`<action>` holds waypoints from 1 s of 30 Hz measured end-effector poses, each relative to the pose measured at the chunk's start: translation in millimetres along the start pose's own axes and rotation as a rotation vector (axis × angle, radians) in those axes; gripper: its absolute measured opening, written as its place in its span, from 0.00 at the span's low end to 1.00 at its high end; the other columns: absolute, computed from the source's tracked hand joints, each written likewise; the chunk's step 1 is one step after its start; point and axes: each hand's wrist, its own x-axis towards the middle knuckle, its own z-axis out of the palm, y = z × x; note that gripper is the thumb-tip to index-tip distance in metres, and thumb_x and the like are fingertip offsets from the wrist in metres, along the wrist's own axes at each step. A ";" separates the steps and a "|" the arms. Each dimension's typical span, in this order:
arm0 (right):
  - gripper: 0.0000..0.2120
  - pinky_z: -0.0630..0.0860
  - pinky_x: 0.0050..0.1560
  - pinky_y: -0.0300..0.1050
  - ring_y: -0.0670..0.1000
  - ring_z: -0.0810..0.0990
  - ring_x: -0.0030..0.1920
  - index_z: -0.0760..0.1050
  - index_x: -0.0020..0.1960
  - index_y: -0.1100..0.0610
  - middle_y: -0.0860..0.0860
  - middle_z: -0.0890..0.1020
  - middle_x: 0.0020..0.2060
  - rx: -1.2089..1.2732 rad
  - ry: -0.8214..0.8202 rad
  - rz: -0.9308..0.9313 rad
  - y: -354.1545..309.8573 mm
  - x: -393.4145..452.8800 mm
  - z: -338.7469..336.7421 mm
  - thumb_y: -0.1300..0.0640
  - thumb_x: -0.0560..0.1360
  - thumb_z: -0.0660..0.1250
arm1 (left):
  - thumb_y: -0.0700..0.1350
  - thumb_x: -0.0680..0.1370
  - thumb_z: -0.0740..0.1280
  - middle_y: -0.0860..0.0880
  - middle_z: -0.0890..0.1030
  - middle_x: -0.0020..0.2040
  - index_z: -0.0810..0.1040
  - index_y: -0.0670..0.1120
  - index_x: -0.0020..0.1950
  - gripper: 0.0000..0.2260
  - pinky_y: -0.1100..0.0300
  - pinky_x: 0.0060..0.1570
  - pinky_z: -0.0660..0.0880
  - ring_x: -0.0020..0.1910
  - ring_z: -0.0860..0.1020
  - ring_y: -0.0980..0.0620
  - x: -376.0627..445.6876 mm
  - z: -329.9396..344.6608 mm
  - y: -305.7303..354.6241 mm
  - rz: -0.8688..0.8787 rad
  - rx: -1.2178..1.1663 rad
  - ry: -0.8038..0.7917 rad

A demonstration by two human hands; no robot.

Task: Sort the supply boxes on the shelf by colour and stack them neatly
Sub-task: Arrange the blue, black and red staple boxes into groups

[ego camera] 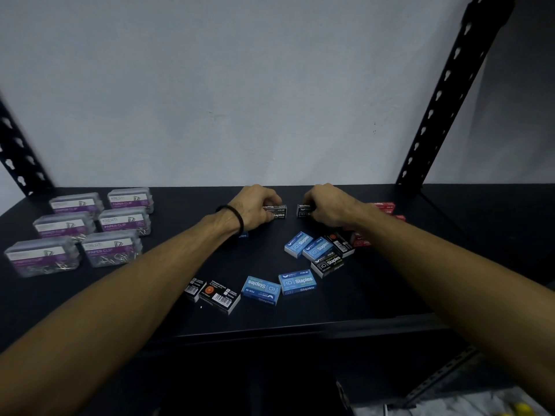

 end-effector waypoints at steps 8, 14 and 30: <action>0.23 0.73 0.61 0.51 0.56 0.72 0.62 0.73 0.68 0.57 0.55 0.73 0.61 -0.081 0.166 -0.088 6.7 -15.1 -6.9 0.61 0.74 0.69 | 0.51 0.73 0.72 0.48 0.76 0.53 0.75 0.50 0.65 0.21 0.59 0.51 0.73 0.52 0.75 0.53 -12.1 -7.0 -0.2 0.043 0.035 0.154; 0.15 0.69 0.50 0.40 0.48 0.77 0.52 0.79 0.59 0.55 0.51 0.81 0.55 0.016 0.152 -0.187 -0.4 -45.3 -9.0 0.63 0.74 0.68 | 0.50 0.74 0.71 0.52 0.78 0.43 0.81 0.50 0.55 0.11 0.66 0.42 0.71 0.41 0.75 0.59 -35.0 -13.0 21.3 0.098 -0.044 0.228; 0.18 0.74 0.64 0.48 0.49 0.77 0.62 0.76 0.66 0.55 0.51 0.79 0.63 0.026 -0.088 -0.145 -10.1 -83.9 0.6 0.64 0.77 0.66 | 0.53 0.75 0.70 0.52 0.79 0.45 0.80 0.46 0.58 0.16 0.64 0.40 0.73 0.44 0.78 0.55 -68.9 15.0 56.7 -0.072 0.020 -0.143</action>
